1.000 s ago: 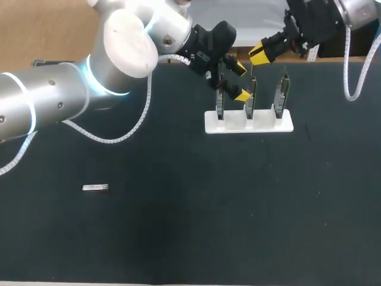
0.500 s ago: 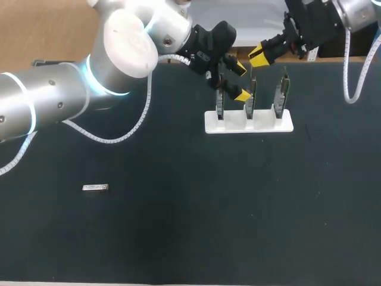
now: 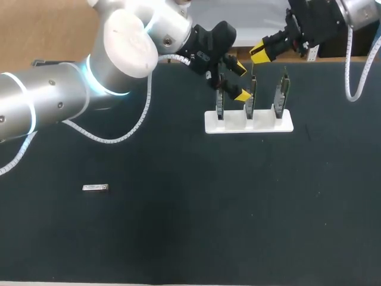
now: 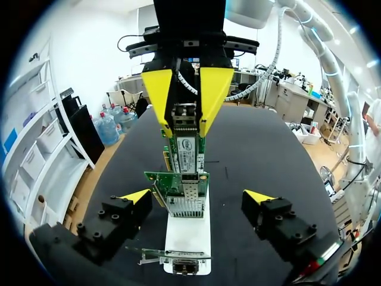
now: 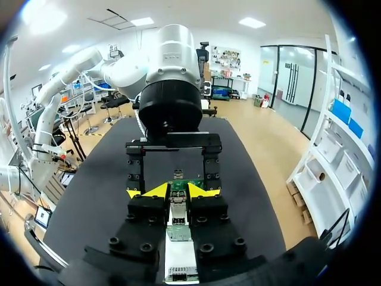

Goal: Pick up the optical module with the left hand, and insert it into the network port with the right hand.

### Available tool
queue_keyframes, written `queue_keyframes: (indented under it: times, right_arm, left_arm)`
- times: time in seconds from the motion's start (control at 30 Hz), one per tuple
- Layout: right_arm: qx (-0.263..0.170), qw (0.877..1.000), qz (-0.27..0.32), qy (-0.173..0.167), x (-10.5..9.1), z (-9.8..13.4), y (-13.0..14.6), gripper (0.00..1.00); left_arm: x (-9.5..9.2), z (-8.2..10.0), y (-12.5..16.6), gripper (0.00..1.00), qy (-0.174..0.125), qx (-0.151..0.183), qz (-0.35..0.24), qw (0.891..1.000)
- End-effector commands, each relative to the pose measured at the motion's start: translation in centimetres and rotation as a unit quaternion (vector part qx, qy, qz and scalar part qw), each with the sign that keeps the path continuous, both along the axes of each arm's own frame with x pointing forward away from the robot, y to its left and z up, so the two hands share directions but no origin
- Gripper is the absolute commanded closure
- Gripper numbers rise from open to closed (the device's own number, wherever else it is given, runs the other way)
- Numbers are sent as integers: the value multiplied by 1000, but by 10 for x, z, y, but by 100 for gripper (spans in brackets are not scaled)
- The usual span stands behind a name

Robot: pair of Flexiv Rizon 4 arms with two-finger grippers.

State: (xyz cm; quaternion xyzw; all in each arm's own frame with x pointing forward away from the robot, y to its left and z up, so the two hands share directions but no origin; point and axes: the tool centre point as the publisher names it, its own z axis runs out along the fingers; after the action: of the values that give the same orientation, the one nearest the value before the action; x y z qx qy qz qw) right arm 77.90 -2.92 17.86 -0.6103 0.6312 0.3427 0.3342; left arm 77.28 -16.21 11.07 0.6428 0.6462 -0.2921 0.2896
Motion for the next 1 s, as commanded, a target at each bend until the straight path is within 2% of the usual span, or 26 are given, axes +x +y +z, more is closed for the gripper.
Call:
queue_keyframes:
  times: [0.03, 0.63, 1.0]
  right_arm:
    - [0, 1000, -2, 1, -1, -2, -1, 100]
    - [-2, 1000, 3, 12, -1, -9, -2, 100]
    - [1, 1000, 11, -2, 1, 0, 0, 100]
  left_arm:
    - [1, 0, -1, 0, 1, 2, 0, 1000]
    - [1, 0, -1, 0, 1, 2, 0, 1000]
    - [1, 0, -1, 0, 1, 2, 0, 1000]
